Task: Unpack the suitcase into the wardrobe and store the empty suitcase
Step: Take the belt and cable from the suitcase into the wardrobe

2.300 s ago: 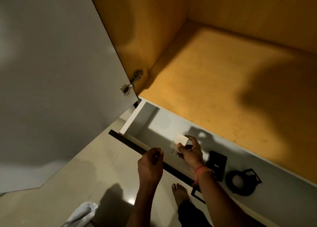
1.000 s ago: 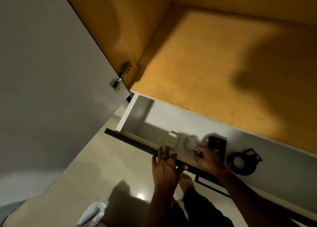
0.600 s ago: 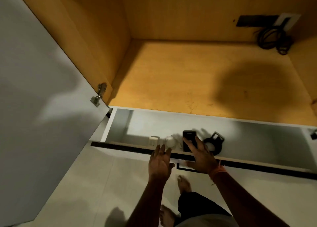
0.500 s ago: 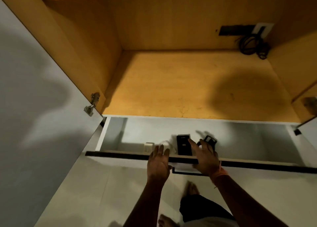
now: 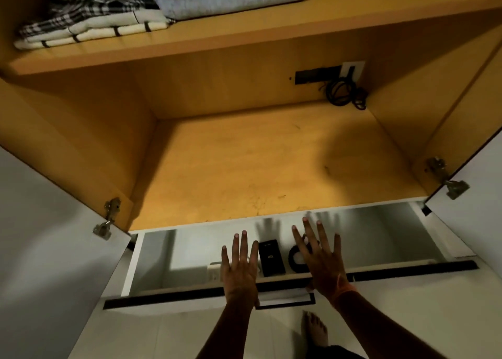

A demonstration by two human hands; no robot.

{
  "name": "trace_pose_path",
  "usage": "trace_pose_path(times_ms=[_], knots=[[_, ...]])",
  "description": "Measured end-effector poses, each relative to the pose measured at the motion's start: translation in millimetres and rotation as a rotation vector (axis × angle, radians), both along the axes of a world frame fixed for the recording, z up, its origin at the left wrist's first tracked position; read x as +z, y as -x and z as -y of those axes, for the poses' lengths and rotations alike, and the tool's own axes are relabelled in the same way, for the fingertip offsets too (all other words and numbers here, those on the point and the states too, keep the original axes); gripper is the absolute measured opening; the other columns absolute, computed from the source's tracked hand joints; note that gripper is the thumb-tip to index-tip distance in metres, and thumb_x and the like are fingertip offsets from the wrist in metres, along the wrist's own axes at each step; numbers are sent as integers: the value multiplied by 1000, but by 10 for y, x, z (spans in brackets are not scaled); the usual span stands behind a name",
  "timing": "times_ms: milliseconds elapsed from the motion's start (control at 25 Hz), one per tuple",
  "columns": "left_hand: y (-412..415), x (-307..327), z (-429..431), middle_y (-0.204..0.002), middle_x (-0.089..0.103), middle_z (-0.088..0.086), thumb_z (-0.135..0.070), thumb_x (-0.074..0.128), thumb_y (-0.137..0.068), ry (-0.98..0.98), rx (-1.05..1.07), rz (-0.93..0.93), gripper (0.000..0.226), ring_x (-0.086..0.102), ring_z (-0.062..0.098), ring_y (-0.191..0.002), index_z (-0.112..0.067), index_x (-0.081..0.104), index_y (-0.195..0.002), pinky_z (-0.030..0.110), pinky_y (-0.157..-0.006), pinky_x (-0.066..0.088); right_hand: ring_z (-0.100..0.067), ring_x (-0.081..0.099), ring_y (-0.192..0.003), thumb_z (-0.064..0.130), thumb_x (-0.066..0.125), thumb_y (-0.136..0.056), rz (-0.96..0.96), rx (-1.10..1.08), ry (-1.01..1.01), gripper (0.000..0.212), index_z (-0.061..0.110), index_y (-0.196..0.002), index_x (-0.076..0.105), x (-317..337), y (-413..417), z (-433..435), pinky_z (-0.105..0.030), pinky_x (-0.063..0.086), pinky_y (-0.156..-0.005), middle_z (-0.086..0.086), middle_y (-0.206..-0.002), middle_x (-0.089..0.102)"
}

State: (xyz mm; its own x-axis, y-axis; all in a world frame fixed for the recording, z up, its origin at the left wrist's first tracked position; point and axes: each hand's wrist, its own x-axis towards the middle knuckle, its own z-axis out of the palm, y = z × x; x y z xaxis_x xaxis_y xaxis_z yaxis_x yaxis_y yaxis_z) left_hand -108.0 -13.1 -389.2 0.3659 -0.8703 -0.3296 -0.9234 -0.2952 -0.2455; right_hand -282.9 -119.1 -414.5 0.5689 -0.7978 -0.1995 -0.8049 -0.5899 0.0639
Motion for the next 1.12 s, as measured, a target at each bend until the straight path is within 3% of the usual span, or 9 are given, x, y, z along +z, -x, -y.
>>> trace_pose_path(times_ms=[80, 240, 400, 560, 680, 880, 960, 1040, 1120], knots=[[23, -32, 151, -145, -43, 18, -47, 80, -67, 30, -54, 1, 136, -38, 37, -134, -16, -29, -143, 57, -109, -20, -46, 21, -139, 40, 93, -27, 29, 77, 111, 138, 23, -148, 28, -40, -103, 64, -74, 13, -104, -17, -155, 23], [1, -48, 526, -141, -48, 19, -44, 75, -72, 66, -59, -23, 129, -38, 35, -134, -10, -26, -145, 56, -109, -21, -43, 25, -139, 29, 77, -67, 81, 61, 248, 92, 24, -147, 31, -140, -259, 169, -69, 22, -104, -14, -155, 24], [-203, -133, 718, -142, -44, 18, -64, 73, -63, 7, -34, -92, 144, -34, 35, -136, -3, -35, -135, 51, -110, -20, -36, 30, -140, 23, 77, -65, 112, 61, 279, 91, 19, -146, 36, -193, -408, 461, -68, 13, -109, -14, -154, 30], [-431, -163, 942, -147, -40, 13, -61, 77, -61, 66, -20, -201, 146, -32, 32, -138, -5, -32, -139, 42, -117, -11, -36, 24, -141, 25, 68, -77, 142, 113, 307, 76, 19, -146, 36, -241, -627, 768, -63, 0, -114, -16, -153, 29], [-542, -199, 1154, -149, -36, 12, -52, 78, -65, 85, -64, -245, 139, -29, 29, -140, -6, -30, -140, 39, -118, -9, -42, 32, -137, 25, 67, -80, 123, 105, 256, 77, 19, -148, 31, -337, -782, 1008, -62, 19, -111, -24, -148, 36], [-707, -306, 1330, -152, -26, 7, -35, 68, -84, 93, -98, -384, 104, -10, 25, -147, -8, -8, -150, 30, -118, 7, -48, 62, -104, 34, 86, -60, 134, 52, -60, 123, 10, -149, 5, -472, -1019, 1287, -52, 54, -81, -35, -123, 56], [-717, -321, 1312, -155, -11, 8, -30, 76, -77, 160, -108, -396, 101, 9, 27, -147, -5, 12, -151, 34, -113, 29, -49, 63, -99, 32, 88, -58, 86, 77, -103, 119, 6, -146, 12, -425, -1005, 1289, -50, 57, -73, -36, -121, 56], [-706, -375, 1288, -151, 29, 16, -30, 93, -48, 206, -134, -426, 106, 45, 32, -132, -1, 45, -138, 35, -90, 53, -51, 63, -95, 28, 92, -49, 32, 88, -124, 111, 9, -138, 28, -394, -979, 1283, -52, 58, -68, -38, -119, 56], [-712, -439, 1289, -137, 52, 18, -33, 96, -34, 195, -155, -389, 104, 61, 31, -115, 0, 59, -126, 31, -76, 58, -54, 63, -89, 25, 95, -40, -25, 90, -153, 111, 11, -134, 37, -337, -999, 1311, -55, 57, -62, -40, -114, 57]])
